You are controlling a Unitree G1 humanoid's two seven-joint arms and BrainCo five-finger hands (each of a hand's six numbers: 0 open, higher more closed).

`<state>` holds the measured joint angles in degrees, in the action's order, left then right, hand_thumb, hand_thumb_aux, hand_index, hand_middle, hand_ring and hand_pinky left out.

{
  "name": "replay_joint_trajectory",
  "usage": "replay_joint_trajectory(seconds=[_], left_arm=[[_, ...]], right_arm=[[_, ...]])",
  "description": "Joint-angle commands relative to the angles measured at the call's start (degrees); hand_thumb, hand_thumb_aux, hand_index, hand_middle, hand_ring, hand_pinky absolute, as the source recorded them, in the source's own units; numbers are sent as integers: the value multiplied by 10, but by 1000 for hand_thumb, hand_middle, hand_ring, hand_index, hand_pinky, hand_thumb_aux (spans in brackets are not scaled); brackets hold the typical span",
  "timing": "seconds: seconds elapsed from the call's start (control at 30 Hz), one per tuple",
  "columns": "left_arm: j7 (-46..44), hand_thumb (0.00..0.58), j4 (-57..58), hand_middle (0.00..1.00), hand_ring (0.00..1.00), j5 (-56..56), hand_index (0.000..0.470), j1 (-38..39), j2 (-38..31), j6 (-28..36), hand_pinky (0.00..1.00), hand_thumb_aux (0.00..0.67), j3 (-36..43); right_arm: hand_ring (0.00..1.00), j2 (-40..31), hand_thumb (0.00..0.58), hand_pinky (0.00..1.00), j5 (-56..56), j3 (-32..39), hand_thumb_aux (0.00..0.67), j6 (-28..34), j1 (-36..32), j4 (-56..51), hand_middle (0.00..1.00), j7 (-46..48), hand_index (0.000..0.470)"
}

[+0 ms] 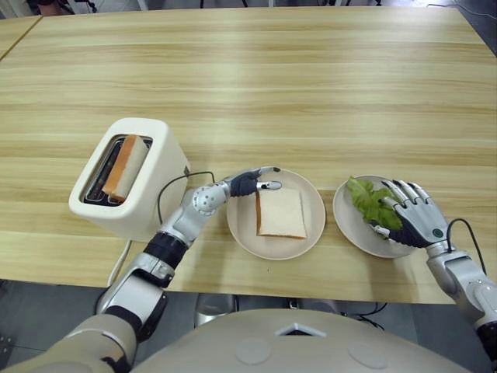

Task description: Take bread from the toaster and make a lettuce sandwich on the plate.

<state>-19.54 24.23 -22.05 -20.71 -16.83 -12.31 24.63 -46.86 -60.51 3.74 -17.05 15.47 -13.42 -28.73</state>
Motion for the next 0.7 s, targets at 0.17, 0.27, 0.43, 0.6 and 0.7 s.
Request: replay_joint_trajectory(seconds=[0.17, 0.27, 0.43, 0.6, 0.7], left_arm=[[118, 0, -84, 1000, 1000, -78, 0, -29, -42, 1, 1000, 0, -55], [131, 0, -155, 1000, 1000, -81, 0, -19, -57, 13, 1000, 0, -88], [132, 0, -284, 1000, 1000, -84, 0, 15, -78, 41, 1000, 0, -138], [130, 0, -423, 969, 969, -81, 0, 32, -83, 76, 969, 0, -203], [127, 0, -489, 729, 729, -69, 0, 48, -88, 93, 729, 0, -254]], right_arm=[[0, 1, 580, 0, 14, 24, 670, 7, -17, -23, 0, -6, 460], [0, 0, 580, 0, 21, 31, 670, 5, -22, -30, 0, -12, 460], [67, 2, 580, 67, 34, 26, 670, -4, -34, -6, 67, -26, 460], [1000, 3, 580, 1000, 86, 1, 670, -39, -64, 18, 1000, -45, 460], [1000, 17, 580, 1000, 142, -14, 670, -71, -92, 38, 1000, -35, 460]])
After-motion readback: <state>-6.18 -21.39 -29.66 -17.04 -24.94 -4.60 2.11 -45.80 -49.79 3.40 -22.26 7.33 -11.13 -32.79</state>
